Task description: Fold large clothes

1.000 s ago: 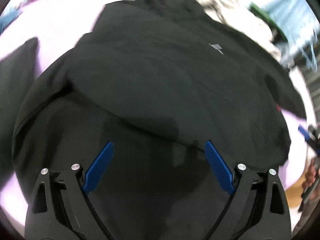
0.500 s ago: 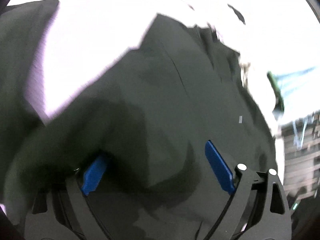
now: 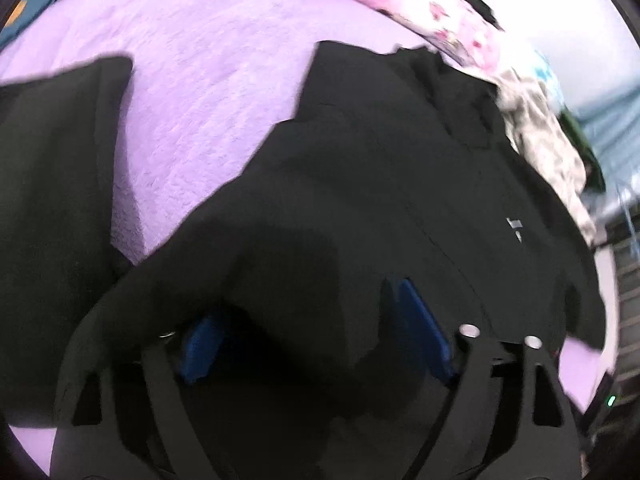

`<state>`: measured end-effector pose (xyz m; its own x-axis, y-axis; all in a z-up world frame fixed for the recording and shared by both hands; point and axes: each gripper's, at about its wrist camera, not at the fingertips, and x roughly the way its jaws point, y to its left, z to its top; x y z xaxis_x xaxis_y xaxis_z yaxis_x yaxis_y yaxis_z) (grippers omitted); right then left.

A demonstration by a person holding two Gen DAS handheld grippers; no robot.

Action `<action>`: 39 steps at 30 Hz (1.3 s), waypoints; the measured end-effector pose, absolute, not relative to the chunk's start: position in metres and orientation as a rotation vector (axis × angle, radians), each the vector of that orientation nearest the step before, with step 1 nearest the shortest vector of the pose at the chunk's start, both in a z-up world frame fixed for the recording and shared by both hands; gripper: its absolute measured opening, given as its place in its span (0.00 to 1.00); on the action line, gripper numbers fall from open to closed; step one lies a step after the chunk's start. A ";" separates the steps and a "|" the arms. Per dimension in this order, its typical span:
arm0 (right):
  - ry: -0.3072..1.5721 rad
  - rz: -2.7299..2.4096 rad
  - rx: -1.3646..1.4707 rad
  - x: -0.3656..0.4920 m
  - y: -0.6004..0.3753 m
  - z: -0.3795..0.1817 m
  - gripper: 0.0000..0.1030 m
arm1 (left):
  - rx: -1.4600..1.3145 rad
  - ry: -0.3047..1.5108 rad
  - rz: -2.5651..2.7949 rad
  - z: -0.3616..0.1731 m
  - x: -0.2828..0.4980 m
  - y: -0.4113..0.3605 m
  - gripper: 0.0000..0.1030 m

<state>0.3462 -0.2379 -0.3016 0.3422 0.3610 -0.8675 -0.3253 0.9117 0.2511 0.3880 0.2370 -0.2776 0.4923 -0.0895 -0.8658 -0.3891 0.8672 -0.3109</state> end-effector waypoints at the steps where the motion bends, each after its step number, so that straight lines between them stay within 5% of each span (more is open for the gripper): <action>1: 1.136 0.443 0.043 0.346 -0.239 -0.298 0.86 | -0.475 1.055 0.191 -0.273 0.384 0.233 0.86; 12: 1.080 0.437 0.034 0.328 -0.246 -0.283 0.91 | -0.293 0.967 0.201 -0.214 0.369 0.181 0.94; 23: 1.103 0.426 -0.032 0.329 -0.237 -0.308 0.95 | -0.195 1.036 0.128 -0.244 0.412 0.098 0.94; 39: 0.968 0.266 0.179 0.335 -0.353 -0.246 0.94 | -0.109 1.045 0.089 -0.254 0.427 0.039 0.94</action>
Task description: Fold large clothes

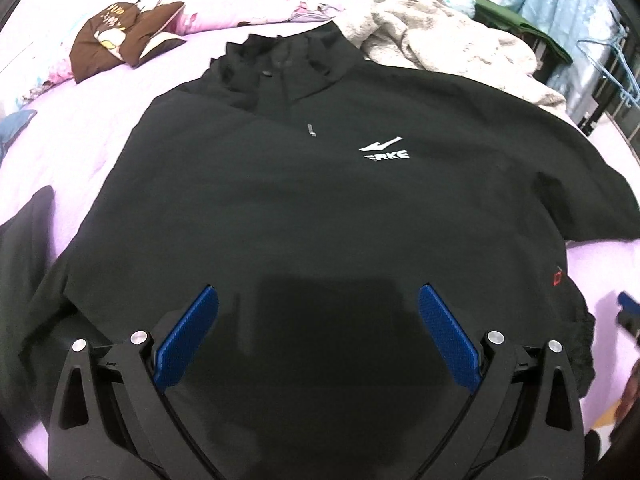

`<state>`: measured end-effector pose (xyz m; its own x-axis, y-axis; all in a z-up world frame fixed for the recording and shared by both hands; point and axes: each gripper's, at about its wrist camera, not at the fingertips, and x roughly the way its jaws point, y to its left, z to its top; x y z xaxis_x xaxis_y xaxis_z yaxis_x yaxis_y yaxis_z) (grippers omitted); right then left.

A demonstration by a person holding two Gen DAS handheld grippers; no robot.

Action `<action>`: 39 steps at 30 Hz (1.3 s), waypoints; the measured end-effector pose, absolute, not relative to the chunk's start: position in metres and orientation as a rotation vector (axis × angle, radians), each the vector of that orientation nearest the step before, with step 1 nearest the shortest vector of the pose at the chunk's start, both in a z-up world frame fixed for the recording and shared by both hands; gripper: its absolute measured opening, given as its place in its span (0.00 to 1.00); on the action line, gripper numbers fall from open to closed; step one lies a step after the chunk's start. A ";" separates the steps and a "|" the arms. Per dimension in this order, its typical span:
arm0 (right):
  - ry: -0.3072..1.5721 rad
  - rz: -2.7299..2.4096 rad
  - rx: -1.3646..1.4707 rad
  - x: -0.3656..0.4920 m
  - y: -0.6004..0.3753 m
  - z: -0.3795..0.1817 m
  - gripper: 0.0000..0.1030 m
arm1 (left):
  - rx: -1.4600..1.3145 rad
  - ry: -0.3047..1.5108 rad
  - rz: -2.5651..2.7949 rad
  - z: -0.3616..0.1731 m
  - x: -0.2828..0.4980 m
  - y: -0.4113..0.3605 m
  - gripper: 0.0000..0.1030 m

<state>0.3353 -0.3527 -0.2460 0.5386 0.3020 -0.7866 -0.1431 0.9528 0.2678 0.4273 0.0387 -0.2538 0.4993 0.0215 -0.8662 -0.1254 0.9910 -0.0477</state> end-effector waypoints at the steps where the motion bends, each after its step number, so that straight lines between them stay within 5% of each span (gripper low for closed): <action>1: 0.963 0.236 0.207 0.338 -0.368 -0.245 0.94 | -0.104 1.049 0.086 -0.255 0.428 0.035 0.94; 39: 0.557 -0.299 1.211 0.379 -0.692 -0.256 0.94 | -0.054 1.140 0.102 -0.310 0.437 0.007 0.94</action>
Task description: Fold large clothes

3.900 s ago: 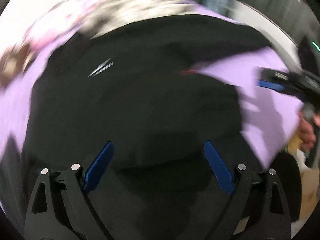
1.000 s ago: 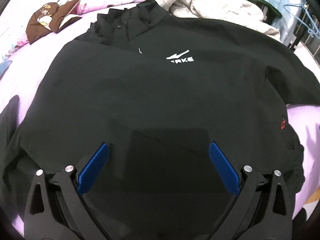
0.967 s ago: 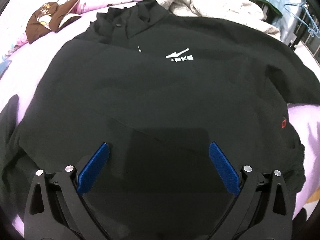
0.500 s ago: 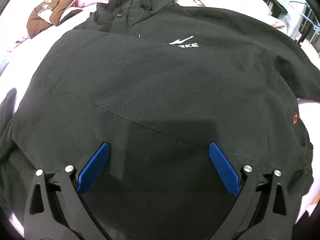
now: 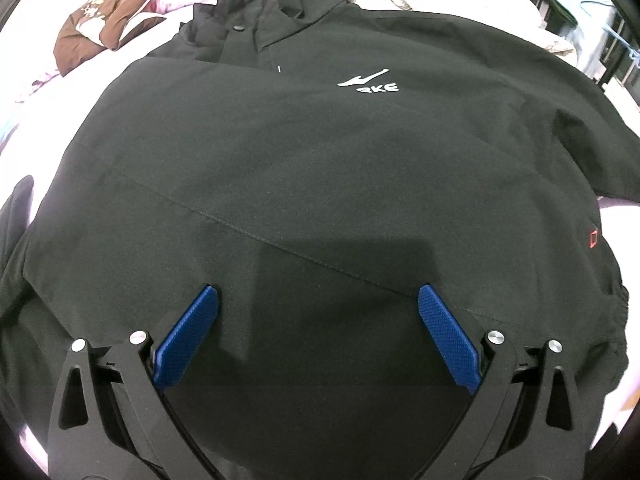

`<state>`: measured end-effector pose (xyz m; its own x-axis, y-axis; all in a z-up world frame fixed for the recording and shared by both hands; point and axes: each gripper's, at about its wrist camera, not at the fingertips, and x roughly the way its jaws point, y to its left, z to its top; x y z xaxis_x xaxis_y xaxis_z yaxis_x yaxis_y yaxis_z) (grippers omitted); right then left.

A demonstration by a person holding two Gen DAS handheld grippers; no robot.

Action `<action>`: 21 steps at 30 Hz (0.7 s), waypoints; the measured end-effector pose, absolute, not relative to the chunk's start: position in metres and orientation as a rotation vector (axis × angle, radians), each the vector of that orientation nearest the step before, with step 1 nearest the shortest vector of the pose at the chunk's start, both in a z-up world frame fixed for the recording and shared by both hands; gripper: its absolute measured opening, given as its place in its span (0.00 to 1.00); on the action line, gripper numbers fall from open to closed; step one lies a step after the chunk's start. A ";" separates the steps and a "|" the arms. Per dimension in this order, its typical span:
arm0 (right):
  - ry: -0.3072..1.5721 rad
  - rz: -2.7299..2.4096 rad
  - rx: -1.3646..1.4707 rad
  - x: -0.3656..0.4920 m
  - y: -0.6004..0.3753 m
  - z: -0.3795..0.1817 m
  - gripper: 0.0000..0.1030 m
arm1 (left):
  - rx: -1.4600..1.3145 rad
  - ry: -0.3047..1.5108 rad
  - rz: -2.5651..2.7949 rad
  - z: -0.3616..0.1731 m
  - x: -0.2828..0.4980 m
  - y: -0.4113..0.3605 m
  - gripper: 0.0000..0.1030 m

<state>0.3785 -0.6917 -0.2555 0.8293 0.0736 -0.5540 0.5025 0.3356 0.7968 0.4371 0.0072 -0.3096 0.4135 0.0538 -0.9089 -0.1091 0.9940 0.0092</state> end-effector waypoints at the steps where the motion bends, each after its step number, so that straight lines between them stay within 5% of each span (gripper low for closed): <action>1: 0.560 -0.300 1.225 0.382 -0.694 -0.257 0.93 | -0.052 1.141 0.102 -0.310 0.437 0.007 0.94; 14: 0.546 -0.267 1.294 0.405 -0.704 -0.274 0.65 | -0.068 1.152 0.085 -0.310 0.440 0.010 0.94; 16: 0.546 -0.275 1.304 0.404 -0.705 -0.277 0.46 | -0.071 1.153 0.085 -0.309 0.439 0.009 0.94; 21: 0.516 -0.267 1.241 0.398 -0.699 -0.268 0.26 | -0.119 1.153 0.060 -0.304 0.435 0.010 0.94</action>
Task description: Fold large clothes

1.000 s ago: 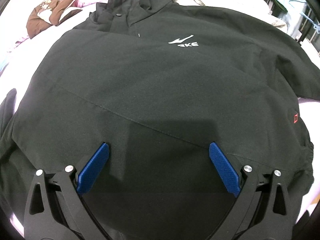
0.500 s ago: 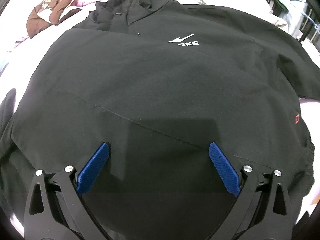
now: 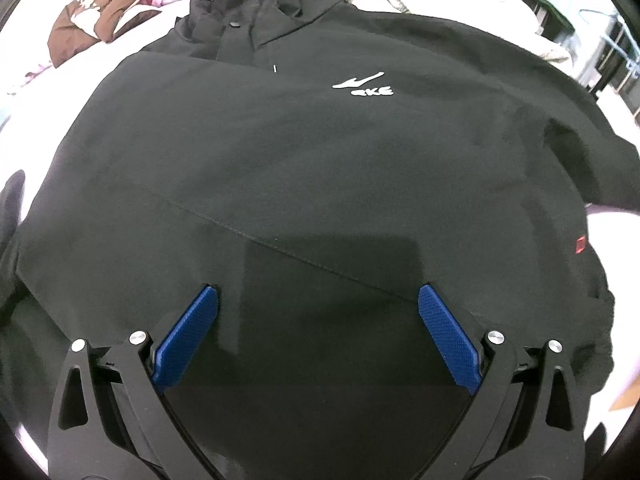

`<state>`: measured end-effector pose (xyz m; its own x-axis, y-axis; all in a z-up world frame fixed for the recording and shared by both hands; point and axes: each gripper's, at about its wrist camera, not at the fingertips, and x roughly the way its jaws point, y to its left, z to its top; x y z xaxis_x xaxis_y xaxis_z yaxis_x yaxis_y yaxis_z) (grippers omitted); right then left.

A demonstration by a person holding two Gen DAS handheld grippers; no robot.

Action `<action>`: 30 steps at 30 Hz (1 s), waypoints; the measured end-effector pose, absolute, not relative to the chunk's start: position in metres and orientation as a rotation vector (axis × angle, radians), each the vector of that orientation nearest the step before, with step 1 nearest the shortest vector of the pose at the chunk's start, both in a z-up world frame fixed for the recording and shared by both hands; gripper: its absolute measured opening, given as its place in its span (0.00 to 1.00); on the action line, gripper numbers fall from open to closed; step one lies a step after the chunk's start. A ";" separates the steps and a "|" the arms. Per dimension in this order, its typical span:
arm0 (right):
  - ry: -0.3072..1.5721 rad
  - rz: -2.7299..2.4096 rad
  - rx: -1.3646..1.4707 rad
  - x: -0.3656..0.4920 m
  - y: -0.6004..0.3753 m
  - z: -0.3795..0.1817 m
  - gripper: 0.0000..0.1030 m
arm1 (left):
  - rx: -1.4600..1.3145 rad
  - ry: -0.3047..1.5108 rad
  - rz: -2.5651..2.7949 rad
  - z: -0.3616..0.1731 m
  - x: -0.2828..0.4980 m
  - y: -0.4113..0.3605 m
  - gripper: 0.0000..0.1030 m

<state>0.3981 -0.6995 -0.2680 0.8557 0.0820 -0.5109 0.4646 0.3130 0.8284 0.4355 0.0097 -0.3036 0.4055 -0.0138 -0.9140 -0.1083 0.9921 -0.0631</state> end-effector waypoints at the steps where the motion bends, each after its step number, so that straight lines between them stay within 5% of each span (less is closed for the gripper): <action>1: 0.505 -0.264 1.230 0.396 -0.698 -0.264 0.22 | -0.134 1.153 0.053 -0.301 0.435 0.010 0.94; 6: 0.454 -0.234 1.122 0.393 -0.680 -0.226 0.14 | -0.225 1.120 -0.004 -0.269 0.432 0.011 0.94; 19: 0.301 0.094 0.587 0.382 -0.515 -0.060 0.14 | -0.465 0.988 -0.164 -0.134 0.423 0.019 0.94; 30: 0.236 0.306 0.146 0.338 -0.325 -0.005 0.14 | -0.623 0.918 -0.382 -0.010 0.417 -0.001 0.94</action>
<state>0.3377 -0.3252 -0.0050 0.9265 0.3143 -0.2069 -0.2804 0.9433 0.1775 0.4166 -0.0014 -0.0101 0.5602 -0.5545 -0.6154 0.0453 0.7623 -0.6456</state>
